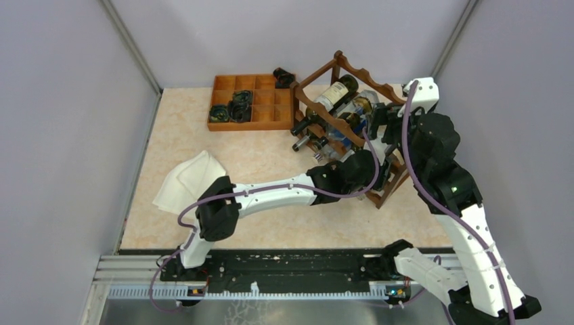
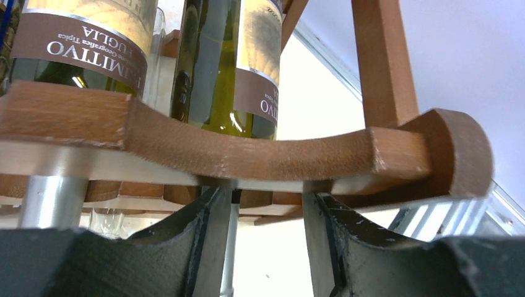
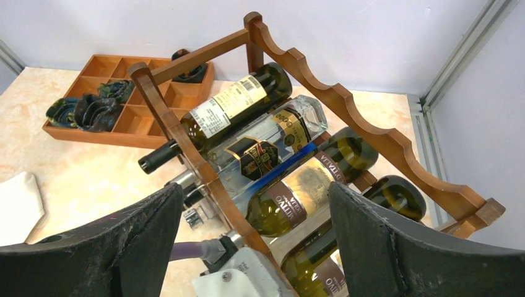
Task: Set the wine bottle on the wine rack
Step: Place the wine bottle in the wine rack.
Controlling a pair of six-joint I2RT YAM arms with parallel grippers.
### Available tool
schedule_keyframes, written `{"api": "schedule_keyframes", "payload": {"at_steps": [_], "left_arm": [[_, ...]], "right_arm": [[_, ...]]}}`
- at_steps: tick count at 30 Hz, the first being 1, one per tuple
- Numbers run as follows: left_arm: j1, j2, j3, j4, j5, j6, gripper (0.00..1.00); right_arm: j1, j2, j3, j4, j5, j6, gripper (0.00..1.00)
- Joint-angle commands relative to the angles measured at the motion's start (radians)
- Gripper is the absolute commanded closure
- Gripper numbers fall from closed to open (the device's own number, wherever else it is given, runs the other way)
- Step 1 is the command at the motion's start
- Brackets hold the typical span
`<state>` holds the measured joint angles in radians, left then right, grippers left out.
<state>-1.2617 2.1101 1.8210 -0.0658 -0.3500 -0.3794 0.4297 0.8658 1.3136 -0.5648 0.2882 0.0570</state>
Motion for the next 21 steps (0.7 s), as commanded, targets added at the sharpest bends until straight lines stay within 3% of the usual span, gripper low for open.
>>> {"api": "schedule_keyframes", "payload": {"at_steps": [1,10,12,17,21], "left_arm": [[-0.004,-0.115,-0.064,0.111,0.046,0.03,0.47],[-0.005,-0.337,-0.352,0.187,0.164,0.057,0.47],[-0.005,-0.384,-0.424,0.194,0.197,0.057,0.55],[-0.005,-0.469,-0.598,0.167,0.276,0.046,0.94],[-0.004,-0.442,-0.633,0.121,0.31,0.032,1.0]], "right_arm": [[0.005,-0.016,-0.004,0.047,-0.021,0.017,0.14],[0.005,-0.056,-0.011,0.049,-0.051,0.003,0.13],[0.006,-0.061,-0.013,0.048,-0.054,0.002,0.13],[0.006,-0.071,-0.029,0.052,-0.05,-0.001,0.13],[0.005,-0.072,-0.051,0.065,-0.05,-0.003,0.13]]}}
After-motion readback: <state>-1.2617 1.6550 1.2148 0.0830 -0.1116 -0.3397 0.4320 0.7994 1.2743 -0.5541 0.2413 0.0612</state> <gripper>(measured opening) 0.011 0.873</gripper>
